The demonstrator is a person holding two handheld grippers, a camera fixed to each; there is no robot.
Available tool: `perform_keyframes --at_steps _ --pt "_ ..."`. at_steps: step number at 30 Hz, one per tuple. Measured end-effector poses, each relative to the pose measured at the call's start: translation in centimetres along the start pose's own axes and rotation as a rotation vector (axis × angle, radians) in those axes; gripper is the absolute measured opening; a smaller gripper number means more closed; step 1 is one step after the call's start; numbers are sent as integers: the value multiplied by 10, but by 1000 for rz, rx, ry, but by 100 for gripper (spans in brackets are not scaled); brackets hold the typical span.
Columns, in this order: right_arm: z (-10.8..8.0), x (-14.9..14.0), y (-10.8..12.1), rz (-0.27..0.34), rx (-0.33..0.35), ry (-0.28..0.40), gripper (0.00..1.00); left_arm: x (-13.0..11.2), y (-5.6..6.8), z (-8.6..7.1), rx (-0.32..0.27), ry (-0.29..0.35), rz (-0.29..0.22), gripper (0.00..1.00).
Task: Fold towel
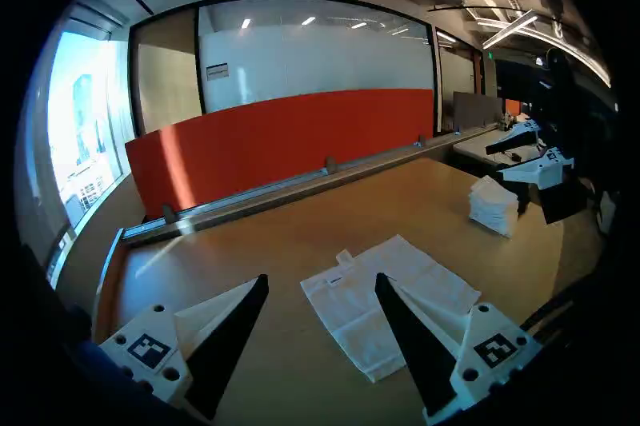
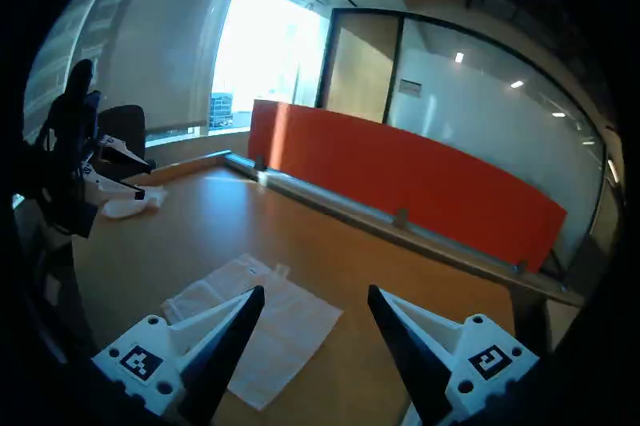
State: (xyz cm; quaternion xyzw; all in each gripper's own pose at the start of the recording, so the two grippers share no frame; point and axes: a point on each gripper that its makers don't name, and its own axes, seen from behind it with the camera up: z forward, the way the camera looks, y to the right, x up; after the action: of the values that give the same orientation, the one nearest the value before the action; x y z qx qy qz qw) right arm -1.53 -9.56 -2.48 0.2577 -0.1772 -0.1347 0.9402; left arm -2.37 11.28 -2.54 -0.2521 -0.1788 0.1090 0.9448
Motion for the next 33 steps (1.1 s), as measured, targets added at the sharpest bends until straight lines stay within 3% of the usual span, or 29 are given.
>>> perform_keyframes --at_steps 20,33 --pt "22 -78 -24 3 37 -100 100 -77 27 20 -46 -104 -16 99" --pt "40 -140 -46 11 74 -185 100 -129 48 37 -90 -186 15 100"
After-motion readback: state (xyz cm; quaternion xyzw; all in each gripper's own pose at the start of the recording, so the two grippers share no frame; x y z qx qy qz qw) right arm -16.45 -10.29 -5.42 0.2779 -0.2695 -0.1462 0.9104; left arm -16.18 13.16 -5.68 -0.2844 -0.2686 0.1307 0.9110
